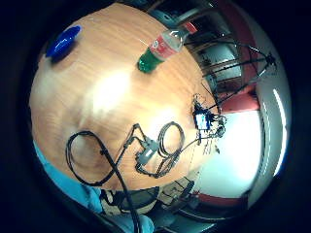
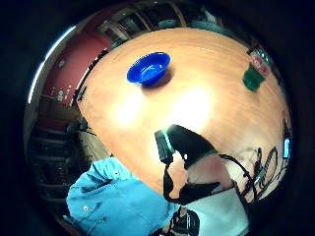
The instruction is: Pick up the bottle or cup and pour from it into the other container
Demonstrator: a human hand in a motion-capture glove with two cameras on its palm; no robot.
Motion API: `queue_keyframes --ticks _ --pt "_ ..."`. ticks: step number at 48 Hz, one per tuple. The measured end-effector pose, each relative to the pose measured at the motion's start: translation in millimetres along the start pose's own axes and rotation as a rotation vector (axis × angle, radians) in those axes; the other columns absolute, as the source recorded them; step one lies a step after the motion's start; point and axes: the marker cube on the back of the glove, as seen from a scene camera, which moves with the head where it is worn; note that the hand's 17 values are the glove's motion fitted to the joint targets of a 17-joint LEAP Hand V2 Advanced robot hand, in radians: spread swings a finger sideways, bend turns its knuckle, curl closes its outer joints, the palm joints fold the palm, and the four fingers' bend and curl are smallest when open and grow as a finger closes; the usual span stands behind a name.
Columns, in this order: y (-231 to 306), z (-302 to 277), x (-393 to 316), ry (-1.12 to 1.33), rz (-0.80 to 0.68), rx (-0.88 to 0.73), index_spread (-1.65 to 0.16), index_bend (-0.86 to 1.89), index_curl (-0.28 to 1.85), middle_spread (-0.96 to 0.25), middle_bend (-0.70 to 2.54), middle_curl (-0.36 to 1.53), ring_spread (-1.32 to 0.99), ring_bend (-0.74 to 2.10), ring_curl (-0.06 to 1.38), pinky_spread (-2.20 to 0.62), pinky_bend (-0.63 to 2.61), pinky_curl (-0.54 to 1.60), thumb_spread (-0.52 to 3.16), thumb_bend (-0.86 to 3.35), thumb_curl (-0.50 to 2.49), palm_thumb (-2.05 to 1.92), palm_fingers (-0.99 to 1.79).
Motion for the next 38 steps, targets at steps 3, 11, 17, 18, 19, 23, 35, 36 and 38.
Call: queue_keyframes --ticks 3,11,17,18,19,23,35,36,38 --pt "2.4 1.0 2.3 -0.061 0.072 0.007 -0.4 0.18 0.26 -0.02 0.17 0.19 0.13 0.37 0.21 0.22 0.53 0.21 1.05 -0.01 0.27 0.46 0.15" --pt "10.3 0.9 25.1 -0.067 0.116 0.004 -0.39 0.17 0.27 -0.01 0.17 0.21 0.13 0.37 0.22 0.22 0.54 0.22 1.05 -0.02 0.29 0.49 0.14" --pt "18.0 1.2 42.7 -0.057 0.145 -0.024 -0.39 0.17 0.28 -0.01 0.17 0.22 0.13 0.37 0.23 0.22 0.54 0.22 1.04 -0.02 0.3 0.49 0.14" --pt "18.9 1.1 45.3 -0.052 0.149 -0.026 -0.39 0.17 0.28 -0.01 0.17 0.22 0.13 0.37 0.23 0.22 0.54 0.22 1.04 -0.02 0.3 0.49 0.14" --pt "19.8 1.2 47.6 -0.048 0.153 -0.027 -0.39 0.17 0.28 -0.01 0.17 0.23 0.13 0.37 0.23 0.22 0.54 0.22 1.04 -0.02 0.3 0.49 0.14" --pt "23.9 2.1 56.9 -0.032 0.171 -0.025 -0.39 0.17 0.28 0.0 0.17 0.23 0.13 0.38 0.24 0.22 0.55 0.23 1.04 -0.02 0.31 0.49 0.14" --pt "33.9 4.6 88.3 -0.025 0.222 -0.024 -0.38 0.17 0.29 0.0 0.18 0.25 0.13 0.39 0.25 0.22 0.55 0.23 1.03 -0.03 0.32 0.5 0.14" --pt "34.5 5.0 91.9 -0.023 0.226 -0.022 -0.38 0.17 0.29 0.0 0.18 0.25 0.13 0.39 0.25 0.22 0.55 0.23 1.03 -0.03 0.32 0.5 0.13" --pt "34.8 4.8 99.5 -0.023 0.236 -0.017 -0.38 0.17 0.29 0.0 0.17 0.25 0.13 0.39 0.26 0.22 0.55 0.24 1.03 -0.03 0.32 0.5 0.14"
